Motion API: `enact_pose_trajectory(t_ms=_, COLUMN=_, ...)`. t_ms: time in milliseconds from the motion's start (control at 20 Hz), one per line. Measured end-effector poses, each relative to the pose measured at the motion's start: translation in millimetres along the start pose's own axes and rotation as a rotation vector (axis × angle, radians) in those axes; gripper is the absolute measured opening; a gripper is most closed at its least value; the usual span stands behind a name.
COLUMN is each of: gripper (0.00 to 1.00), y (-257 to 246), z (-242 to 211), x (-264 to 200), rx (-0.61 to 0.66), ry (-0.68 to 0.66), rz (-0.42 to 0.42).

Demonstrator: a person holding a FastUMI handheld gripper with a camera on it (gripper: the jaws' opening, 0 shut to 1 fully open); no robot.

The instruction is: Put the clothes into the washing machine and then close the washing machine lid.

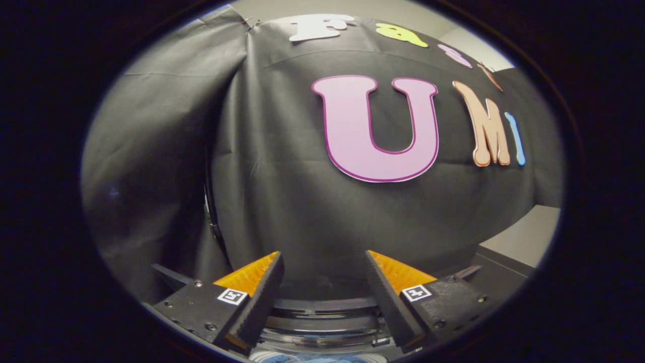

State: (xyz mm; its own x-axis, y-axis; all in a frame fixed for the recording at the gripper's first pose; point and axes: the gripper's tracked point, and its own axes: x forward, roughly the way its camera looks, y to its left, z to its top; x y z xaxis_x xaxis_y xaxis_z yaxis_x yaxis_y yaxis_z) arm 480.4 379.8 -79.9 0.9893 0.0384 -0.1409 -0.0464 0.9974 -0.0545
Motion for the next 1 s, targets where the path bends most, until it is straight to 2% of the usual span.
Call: enact_pose_trajectory(t_ms=1000, gripper=0.96, y=-2.9, z=-5.8, x=-49.1, rx=-0.005, ry=-0.031, rz=-0.011)
